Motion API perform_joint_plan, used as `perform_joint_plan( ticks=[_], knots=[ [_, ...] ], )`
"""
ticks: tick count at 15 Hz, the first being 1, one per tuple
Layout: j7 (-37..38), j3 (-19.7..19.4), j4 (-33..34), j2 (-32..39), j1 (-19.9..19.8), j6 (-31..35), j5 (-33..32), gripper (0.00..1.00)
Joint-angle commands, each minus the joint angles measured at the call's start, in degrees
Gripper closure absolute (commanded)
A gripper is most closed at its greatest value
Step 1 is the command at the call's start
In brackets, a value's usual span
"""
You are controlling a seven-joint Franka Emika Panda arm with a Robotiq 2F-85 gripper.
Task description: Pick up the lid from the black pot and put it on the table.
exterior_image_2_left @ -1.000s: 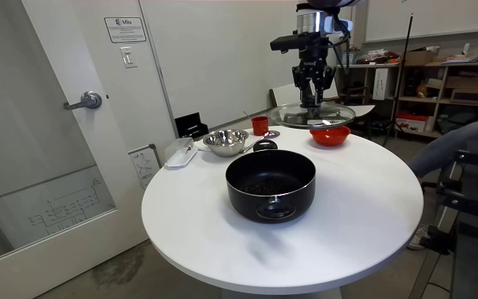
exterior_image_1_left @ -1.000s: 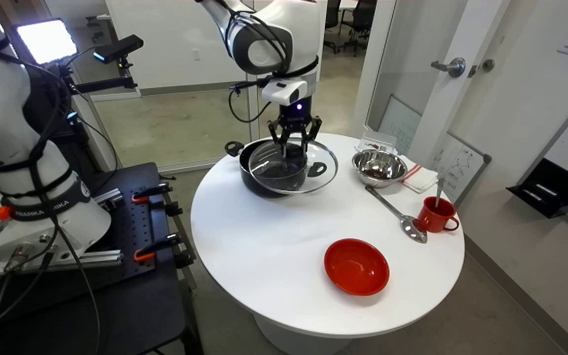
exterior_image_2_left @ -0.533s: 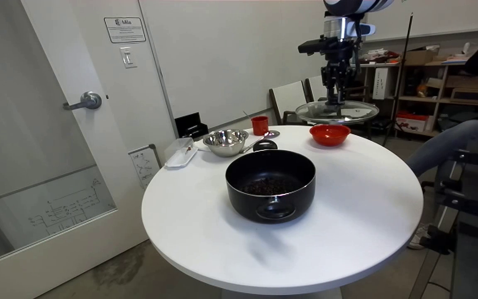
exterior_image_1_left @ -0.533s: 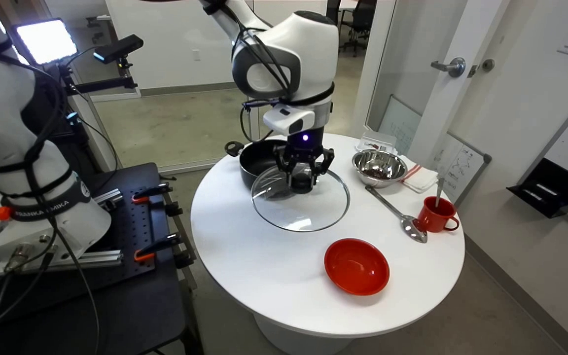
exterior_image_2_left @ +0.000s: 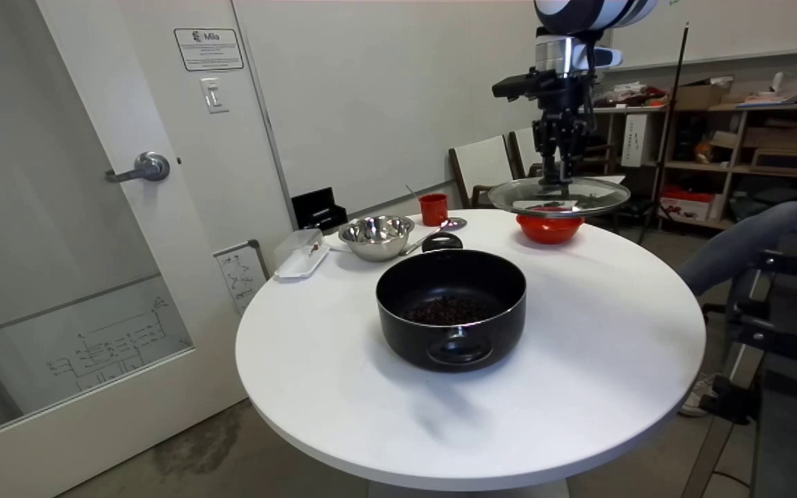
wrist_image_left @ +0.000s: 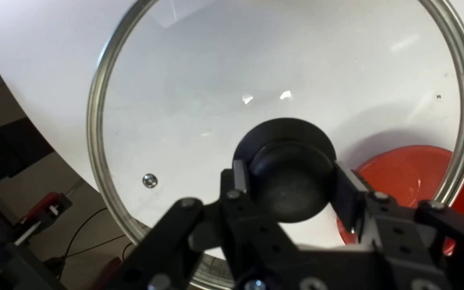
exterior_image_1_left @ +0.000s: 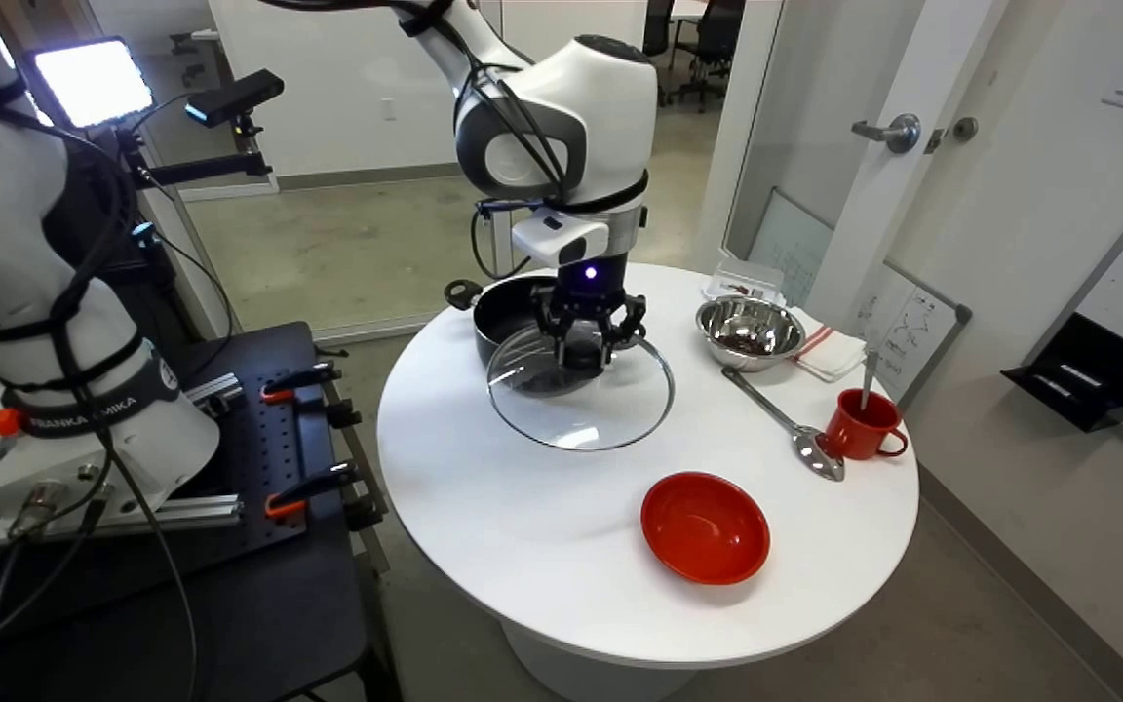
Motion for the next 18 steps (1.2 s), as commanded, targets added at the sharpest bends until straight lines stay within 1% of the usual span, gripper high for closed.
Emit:
perform_joint_plan(
  ticks=[1,4,10,18],
  knots=[
    [3.8,0.2,0.3,1.5,1.9,0.9,-0.9,0.74],
    [5.1,-0.3,0.6,3.5,2.4,0.8,-0.9,0.74],
    [5.9,-1.9,0.6,6.0,1.9,0.9,-0.6,0.74],
    [6.1,-2.2,1.0,10.1,2.5,1.3,0.0,0.74]
  ],
)
